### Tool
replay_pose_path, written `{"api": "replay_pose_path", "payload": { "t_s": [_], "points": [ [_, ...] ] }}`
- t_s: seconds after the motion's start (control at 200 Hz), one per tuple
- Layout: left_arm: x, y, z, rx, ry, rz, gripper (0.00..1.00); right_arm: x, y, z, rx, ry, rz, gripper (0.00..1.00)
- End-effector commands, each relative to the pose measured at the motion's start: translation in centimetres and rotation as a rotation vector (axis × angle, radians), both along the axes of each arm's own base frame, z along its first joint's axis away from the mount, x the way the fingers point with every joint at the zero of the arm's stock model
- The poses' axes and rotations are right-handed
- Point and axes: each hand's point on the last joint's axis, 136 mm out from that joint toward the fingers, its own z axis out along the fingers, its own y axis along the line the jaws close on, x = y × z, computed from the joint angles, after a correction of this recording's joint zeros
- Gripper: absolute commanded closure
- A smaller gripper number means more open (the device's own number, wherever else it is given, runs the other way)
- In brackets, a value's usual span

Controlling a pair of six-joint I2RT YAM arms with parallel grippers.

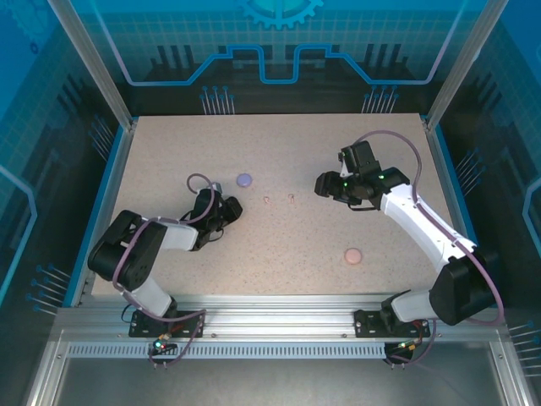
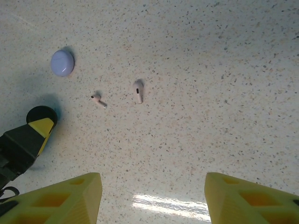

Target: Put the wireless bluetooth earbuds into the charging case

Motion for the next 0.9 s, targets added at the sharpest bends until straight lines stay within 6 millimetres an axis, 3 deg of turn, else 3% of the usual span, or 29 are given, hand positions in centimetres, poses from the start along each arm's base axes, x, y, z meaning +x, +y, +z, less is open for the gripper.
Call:
{"api": "replay_pose_path", "payload": {
  "t_s": [0.0,0.25,0.58,0.715,0.895],
  "points": [
    [-0.3,0.8,-1.2,-0.025,0.043,0.026,0.81,-0.8,-0.6,-0.1,-0.028,0.001,-0.014,0.39],
    [-1.0,3.3,-1.4,-0.007,0.078,0.111,0.36,-1.3,-1.5,-0.3,-0.062,0.008,-0.027,0.38],
    [-2.1,6.4,2.5,0.052,0.042,0.177,0.02,-2.3,-3.5,1.2,-0.115,0.0,-0.04,0.35],
    [-2.5,7.2,5.3,0.101,-0.008,0.17,0.01,-3.2,-4.3,1.3,-0.133,0.018,-0.047,0.31],
    [-2.8,8.5,9.0,0.14,-0.097,0.19,0.01,-5.0,-5.7,-0.3,-0.182,0.106,-0.093,0.22]
  ]
}}
